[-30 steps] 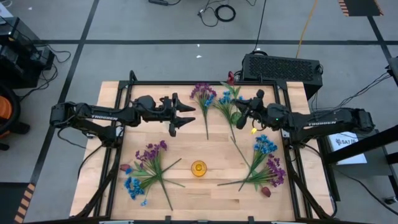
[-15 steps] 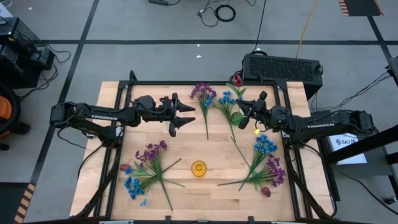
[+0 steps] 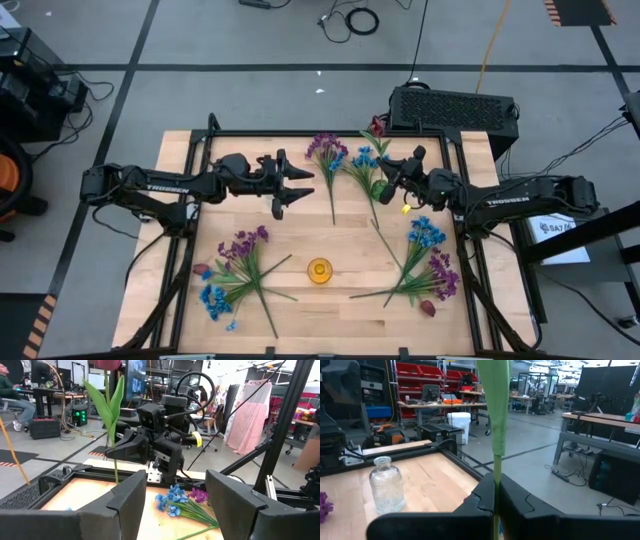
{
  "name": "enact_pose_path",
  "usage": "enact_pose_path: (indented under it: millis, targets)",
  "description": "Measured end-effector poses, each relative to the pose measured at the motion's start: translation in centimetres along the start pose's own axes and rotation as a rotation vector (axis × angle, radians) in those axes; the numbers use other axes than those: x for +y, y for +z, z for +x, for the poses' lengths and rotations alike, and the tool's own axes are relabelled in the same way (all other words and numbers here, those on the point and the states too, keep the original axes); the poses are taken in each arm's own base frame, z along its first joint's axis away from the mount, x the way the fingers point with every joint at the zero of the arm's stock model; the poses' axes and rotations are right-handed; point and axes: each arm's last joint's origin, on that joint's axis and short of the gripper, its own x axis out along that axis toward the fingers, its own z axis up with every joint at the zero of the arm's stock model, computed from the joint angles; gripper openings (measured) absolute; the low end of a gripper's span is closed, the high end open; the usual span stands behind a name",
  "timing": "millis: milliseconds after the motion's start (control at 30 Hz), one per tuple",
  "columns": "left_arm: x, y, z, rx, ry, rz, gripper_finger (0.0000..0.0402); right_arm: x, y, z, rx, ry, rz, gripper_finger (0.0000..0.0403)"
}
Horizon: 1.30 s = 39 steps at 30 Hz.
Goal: Sort flowers into vase by color
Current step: Put the top red flower into the green vase
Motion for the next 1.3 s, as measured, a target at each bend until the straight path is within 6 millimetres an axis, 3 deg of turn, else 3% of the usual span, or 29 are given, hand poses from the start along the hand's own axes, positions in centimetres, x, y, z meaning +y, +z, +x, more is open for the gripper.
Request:
enact_pose_path:
  millis: [533, 1300]
  targets:
    - [0.0, 0.0, 0.0, 0.001, 0.000, 0.000, 0.0212, -0.8, 0.1, 0.3, -0.006, -0.037, -0.003, 0.0000]
    - [0.0, 0.0, 0.0, 0.001, 0.000, 0.000, 0.0212, -0.8, -1.3, 0.3, 0.121, -0.040, 0.039, 0.0013]
